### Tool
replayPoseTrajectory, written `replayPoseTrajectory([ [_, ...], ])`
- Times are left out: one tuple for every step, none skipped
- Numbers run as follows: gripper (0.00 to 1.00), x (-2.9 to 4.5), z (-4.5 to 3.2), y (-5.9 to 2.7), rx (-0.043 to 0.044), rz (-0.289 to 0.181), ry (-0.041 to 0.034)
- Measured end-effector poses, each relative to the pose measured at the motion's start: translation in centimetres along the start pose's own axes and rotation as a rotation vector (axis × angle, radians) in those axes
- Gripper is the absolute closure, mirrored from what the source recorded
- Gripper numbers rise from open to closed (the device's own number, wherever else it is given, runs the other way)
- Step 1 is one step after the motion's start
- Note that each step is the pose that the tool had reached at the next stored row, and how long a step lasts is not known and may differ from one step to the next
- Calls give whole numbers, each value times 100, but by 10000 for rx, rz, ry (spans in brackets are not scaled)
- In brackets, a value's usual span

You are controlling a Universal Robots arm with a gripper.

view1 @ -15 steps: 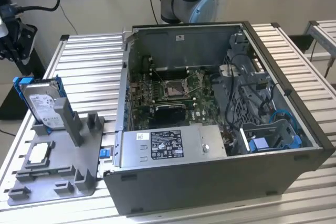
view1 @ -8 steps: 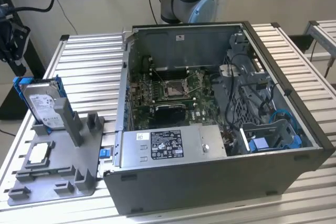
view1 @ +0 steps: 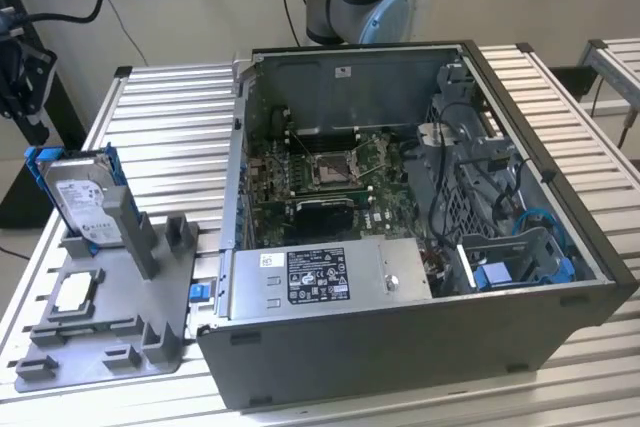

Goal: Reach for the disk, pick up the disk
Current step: 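Reach for the disk, then pick up the disk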

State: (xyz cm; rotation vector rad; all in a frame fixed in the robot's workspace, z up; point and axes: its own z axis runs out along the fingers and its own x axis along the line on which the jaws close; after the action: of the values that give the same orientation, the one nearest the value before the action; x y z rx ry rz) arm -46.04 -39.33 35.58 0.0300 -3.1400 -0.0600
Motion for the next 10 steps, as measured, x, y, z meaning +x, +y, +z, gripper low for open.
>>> replayPoseTrajectory([
  [100, 1, 0, 0, 1, 0, 1],
  [100, 2, 0, 0, 0, 0, 1],
  [100, 2, 0, 0, 0, 0, 1],
  [100, 2, 0, 0, 0, 0, 0],
  [100, 3, 0, 0, 0, -3, 0],
  [100, 3, 0, 0, 0, -13, 0],
  [100, 3, 0, 0, 0, -40, 1],
  [100, 3, 0, 0, 0, -88, 4],
  [100, 3, 0, 0, 1, -156, 7],
  [100, 4, 0, 0, 1, -240, 10],
])
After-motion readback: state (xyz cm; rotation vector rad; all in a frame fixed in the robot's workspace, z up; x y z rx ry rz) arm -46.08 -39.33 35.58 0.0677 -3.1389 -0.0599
